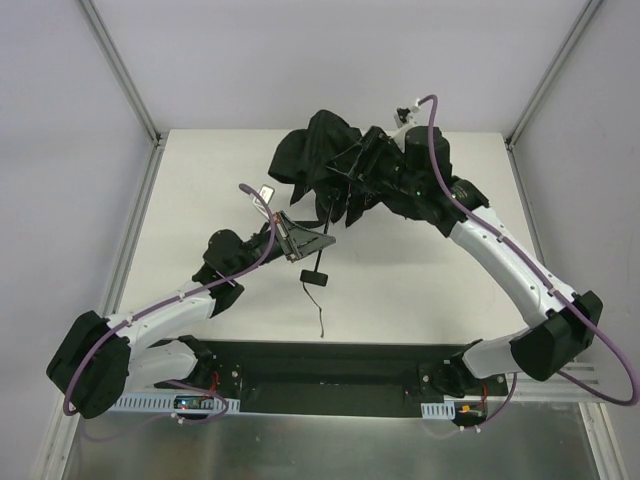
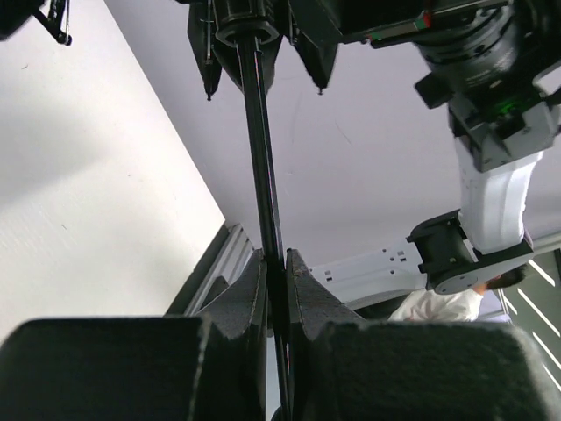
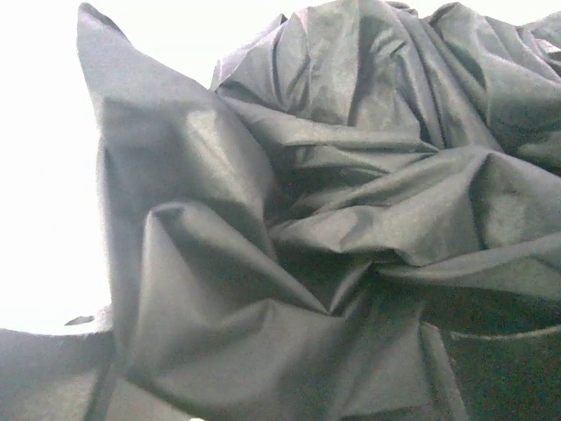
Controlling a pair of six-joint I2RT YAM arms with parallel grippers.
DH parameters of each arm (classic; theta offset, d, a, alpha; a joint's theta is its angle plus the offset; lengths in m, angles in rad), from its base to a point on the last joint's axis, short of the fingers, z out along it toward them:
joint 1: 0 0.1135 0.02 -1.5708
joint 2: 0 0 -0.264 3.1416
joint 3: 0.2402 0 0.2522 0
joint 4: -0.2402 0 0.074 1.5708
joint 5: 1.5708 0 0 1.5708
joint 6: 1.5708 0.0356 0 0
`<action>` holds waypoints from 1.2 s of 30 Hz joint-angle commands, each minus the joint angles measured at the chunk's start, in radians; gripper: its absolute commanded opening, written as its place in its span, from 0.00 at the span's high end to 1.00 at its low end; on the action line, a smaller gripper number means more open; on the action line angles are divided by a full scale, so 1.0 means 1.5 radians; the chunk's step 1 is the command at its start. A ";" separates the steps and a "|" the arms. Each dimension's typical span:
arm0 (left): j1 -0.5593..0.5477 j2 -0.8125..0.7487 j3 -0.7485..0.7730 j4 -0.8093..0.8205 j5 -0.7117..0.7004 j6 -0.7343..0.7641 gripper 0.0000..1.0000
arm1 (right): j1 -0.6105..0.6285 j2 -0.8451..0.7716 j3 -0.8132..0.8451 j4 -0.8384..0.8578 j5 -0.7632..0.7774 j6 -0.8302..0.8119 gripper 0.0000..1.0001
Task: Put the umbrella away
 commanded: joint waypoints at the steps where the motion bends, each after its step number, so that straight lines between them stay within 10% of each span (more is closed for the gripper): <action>1: -0.020 -0.031 0.037 0.107 -0.006 0.039 1.00 | 0.023 0.004 0.100 -0.185 0.016 -0.094 0.34; 9: 0.002 -0.086 0.037 -0.020 -0.099 0.093 1.00 | -0.016 -0.100 0.131 -0.446 -0.039 -0.173 0.03; 19: 0.018 -0.073 0.055 -0.031 -0.061 0.094 1.00 | -0.054 -0.334 -0.185 -0.175 -0.039 0.039 0.04; 36: 0.015 -0.054 0.094 -0.029 0.027 0.096 1.00 | -0.023 -0.058 -0.041 0.025 0.020 -0.036 0.04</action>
